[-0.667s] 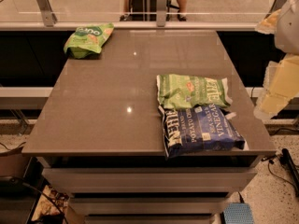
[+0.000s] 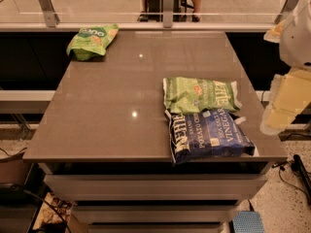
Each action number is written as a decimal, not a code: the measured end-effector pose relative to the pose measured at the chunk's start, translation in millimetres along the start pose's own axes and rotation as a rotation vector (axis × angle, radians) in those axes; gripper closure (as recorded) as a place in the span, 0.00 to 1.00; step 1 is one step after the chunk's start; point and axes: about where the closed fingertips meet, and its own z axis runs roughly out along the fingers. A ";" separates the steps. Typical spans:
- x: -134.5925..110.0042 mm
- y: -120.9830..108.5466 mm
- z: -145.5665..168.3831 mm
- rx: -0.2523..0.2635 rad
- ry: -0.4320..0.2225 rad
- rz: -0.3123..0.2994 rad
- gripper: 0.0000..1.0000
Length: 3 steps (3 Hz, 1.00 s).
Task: Move blue chip bag near green rice chip bag
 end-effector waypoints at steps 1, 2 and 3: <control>-12.0 10.9 11.1 -0.036 0.057 -0.049 0.00; -25.4 16.9 31.1 -0.108 0.090 -0.109 0.00; -35.5 18.9 52.5 -0.184 0.084 -0.157 0.00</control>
Offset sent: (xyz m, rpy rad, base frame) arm 0.0075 0.0459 -0.0600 -0.1374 0.2461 0.1600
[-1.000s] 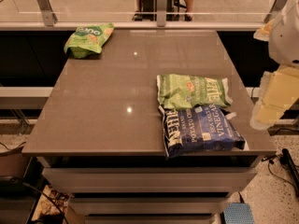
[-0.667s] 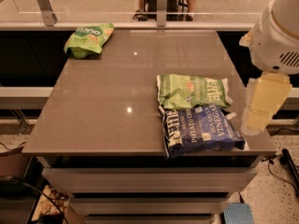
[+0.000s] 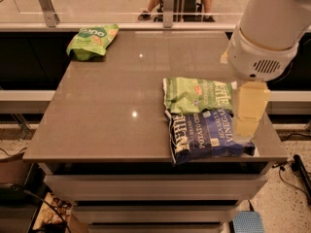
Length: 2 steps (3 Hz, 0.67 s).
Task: Move blue chip bag near green rice chip bag
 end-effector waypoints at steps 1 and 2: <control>-7.0 -1.6 25.2 -0.063 -0.038 -0.036 0.00; -9.9 4.4 49.2 -0.115 -0.092 -0.061 0.00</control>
Offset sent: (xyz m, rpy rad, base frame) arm -0.0036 0.0143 -0.0793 0.1647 0.1788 0.1273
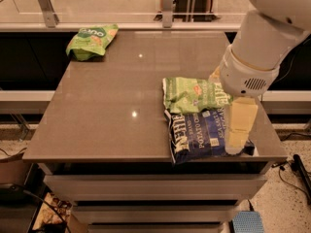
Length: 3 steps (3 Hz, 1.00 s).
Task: Move blue chip bag near green rice chip bag
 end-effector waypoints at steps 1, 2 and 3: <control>1.3 5.9 27.2 -0.047 -0.057 -0.007 0.00; 1.0 12.7 47.0 -0.079 -0.092 -0.010 0.00; 0.3 12.5 46.7 -0.076 -0.091 -0.011 0.18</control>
Offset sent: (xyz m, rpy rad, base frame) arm -0.0181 0.0086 -0.0717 0.1364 0.1187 0.0372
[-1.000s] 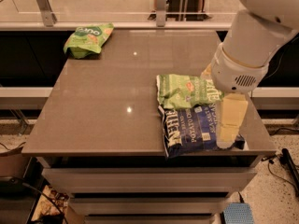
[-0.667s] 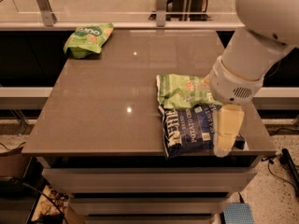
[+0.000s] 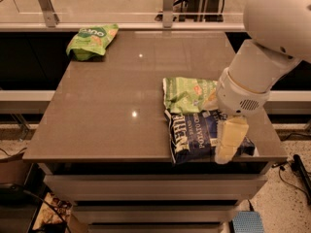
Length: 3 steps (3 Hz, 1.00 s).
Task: Move blue chip bag near green rice chip bag
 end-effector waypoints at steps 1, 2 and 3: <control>-0.6 -0.1 0.2 0.002 0.000 -0.001 0.41; -1.3 -0.3 0.4 0.005 0.000 -0.002 0.64; -2.0 -0.4 0.6 0.008 0.000 -0.003 0.88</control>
Offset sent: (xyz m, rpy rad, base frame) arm 0.0001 0.0006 -0.0001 0.0003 -0.0024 0.0003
